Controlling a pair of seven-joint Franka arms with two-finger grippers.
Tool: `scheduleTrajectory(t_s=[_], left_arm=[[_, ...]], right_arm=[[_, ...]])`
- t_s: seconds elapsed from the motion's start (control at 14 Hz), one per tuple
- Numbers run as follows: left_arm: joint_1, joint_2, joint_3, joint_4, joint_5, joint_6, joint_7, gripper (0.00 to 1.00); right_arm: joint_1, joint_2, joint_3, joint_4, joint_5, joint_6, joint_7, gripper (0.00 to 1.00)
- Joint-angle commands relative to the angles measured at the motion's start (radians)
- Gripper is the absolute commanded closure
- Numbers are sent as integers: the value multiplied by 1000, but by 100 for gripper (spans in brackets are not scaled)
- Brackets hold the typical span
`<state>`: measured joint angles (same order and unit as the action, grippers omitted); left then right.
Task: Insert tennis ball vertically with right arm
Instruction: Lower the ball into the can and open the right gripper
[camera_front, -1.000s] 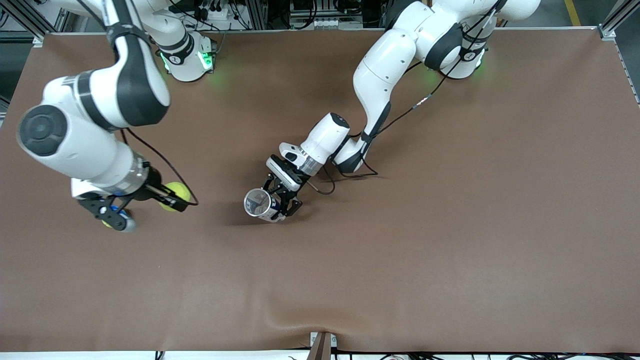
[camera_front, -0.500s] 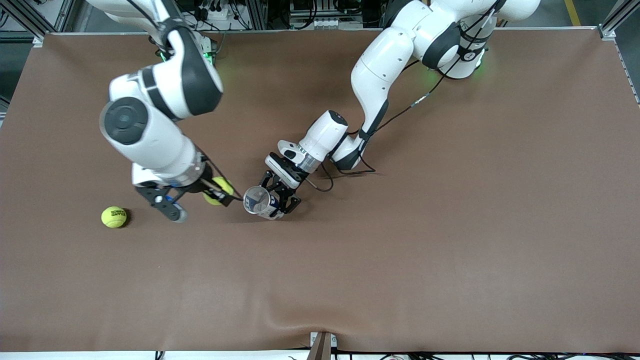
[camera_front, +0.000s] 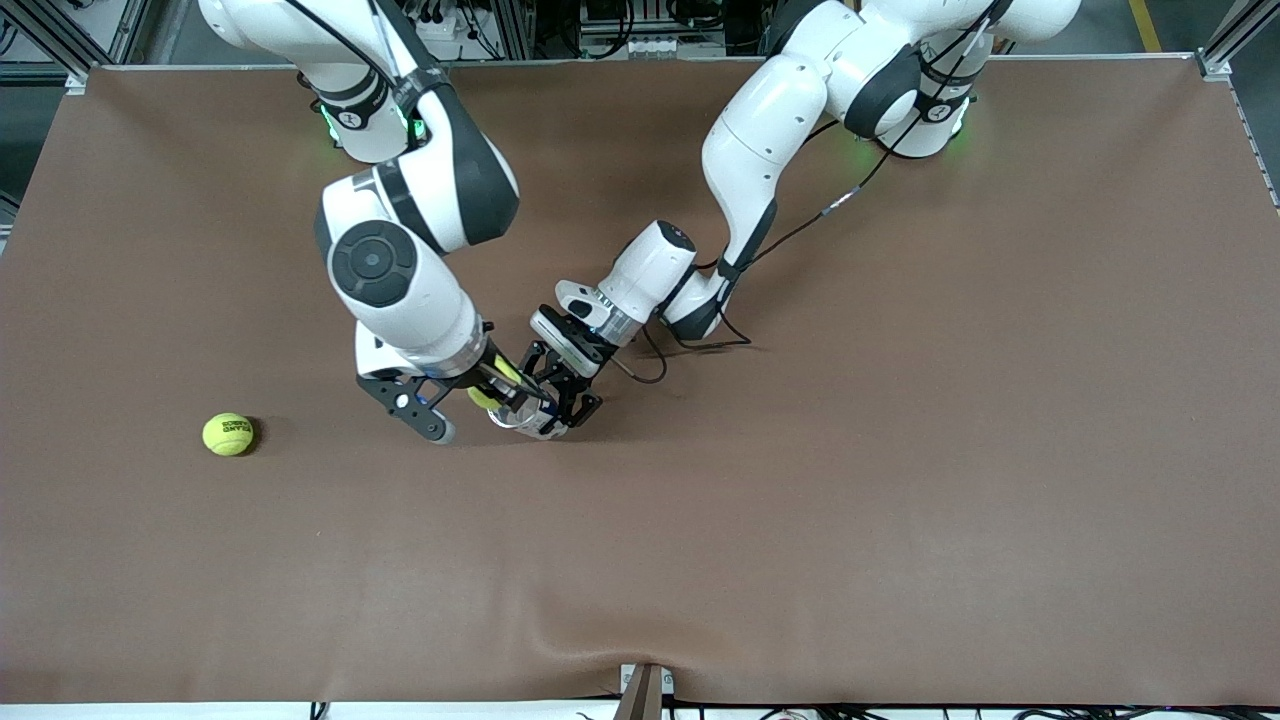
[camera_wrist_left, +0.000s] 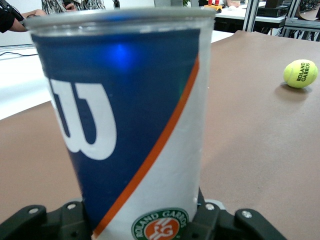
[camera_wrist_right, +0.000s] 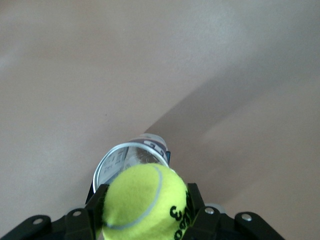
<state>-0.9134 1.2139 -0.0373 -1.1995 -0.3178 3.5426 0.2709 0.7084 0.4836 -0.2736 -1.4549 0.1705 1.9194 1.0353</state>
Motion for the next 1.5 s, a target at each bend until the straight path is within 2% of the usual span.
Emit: scheduleTrajectory(t_s=[0.0, 0.64, 0.71, 0.79, 0.86, 1.43], left_arm=[[-10, 15, 2, 8, -17, 12, -7, 34], [-9, 13, 4, 9, -14, 12, -4, 33], [-9, 13, 4, 11, -14, 12, -4, 33], [-7, 13, 4, 11, -15, 12, -4, 33], [-7, 13, 4, 9, -14, 12, -4, 33], [-7, 13, 5, 11, -15, 12, -4, 33]], right_arm=[[13, 29, -12, 27, 26, -4, 20, 100], [23, 72, -13, 27, 21, 50, 39, 99], [23, 73, -13, 27, 21, 56, 39, 72], [23, 73, -13, 27, 21, 58, 40, 13], [26, 73, -13, 28, 20, 59, 54, 0], [-10, 46, -19, 56, 24, 35, 65, 0]])
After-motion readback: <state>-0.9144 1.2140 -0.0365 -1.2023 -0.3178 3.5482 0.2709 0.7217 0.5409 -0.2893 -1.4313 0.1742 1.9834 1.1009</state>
